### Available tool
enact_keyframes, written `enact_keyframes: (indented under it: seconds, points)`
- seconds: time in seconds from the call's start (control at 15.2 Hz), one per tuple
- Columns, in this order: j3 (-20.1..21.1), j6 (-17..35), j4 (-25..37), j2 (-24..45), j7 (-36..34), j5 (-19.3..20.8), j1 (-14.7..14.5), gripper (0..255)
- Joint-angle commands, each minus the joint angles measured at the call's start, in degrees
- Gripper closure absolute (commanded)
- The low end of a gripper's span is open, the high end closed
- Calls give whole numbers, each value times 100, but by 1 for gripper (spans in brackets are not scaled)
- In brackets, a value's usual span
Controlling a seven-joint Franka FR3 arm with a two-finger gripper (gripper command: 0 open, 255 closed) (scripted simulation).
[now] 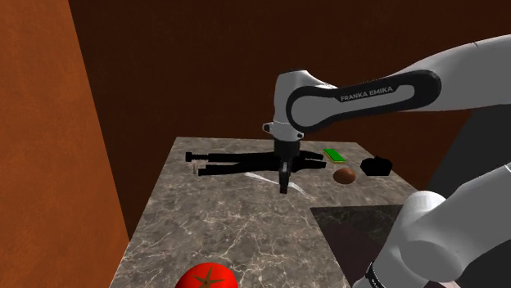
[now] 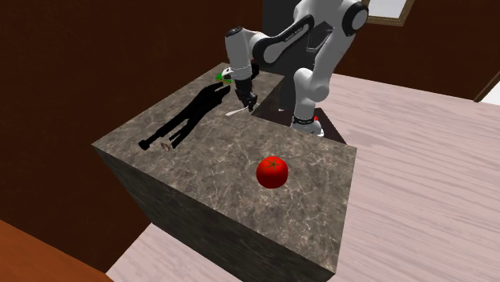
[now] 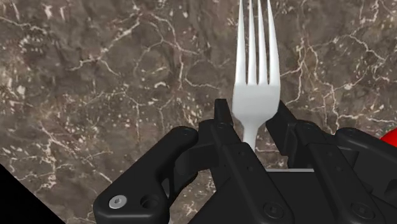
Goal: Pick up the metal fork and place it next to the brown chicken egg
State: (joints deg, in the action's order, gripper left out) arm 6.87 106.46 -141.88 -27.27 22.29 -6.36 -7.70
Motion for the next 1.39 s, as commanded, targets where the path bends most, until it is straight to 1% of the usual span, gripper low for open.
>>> enact_keyframes:
  seconds: [0.0,0.33,0.66,0.99,1.32]
  points:
    - [-207,-53,-225,-259,270,124,120,255]
    - [-743,-194,-565,-713,926,529,475,255]
    - [-1309,-299,-734,-988,1607,1011,882,255]
    - [-1900,-340,-726,-1055,2308,1518,1295,255]
    - [-2506,-305,-543,-911,3021,1987,1662,255]
